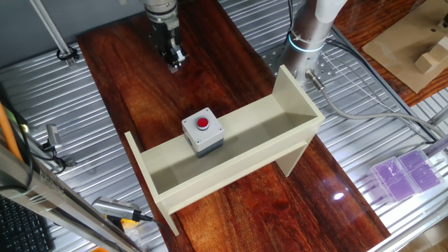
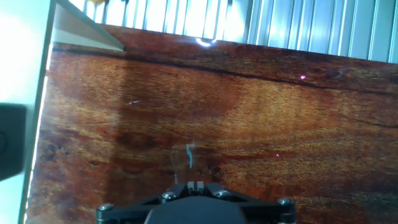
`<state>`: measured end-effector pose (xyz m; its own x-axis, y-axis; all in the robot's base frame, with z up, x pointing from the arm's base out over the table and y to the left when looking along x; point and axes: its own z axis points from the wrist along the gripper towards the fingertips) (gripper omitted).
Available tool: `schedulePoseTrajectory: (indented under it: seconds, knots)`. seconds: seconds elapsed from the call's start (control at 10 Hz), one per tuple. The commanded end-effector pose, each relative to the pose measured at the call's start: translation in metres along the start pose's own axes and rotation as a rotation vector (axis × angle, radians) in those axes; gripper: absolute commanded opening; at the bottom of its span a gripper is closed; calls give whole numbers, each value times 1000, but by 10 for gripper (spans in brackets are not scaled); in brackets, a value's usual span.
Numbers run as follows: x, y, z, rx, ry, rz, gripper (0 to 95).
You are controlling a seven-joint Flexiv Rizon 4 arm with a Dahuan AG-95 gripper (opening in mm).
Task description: Take the object down from the shelf
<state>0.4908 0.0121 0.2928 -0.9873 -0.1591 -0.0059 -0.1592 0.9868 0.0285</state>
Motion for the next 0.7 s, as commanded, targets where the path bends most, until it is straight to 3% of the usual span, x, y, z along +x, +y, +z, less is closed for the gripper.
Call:
schedulePoseTrajectory:
  seconds: [0.1, 0.5, 0.7]
  knots:
    - [1, 3, -21, -2, 3, -10, 0]
    - [0, 16, -70, -7, 13, -9, 0]
    - [-6, 22, -78, -9, 11, -8, 0]
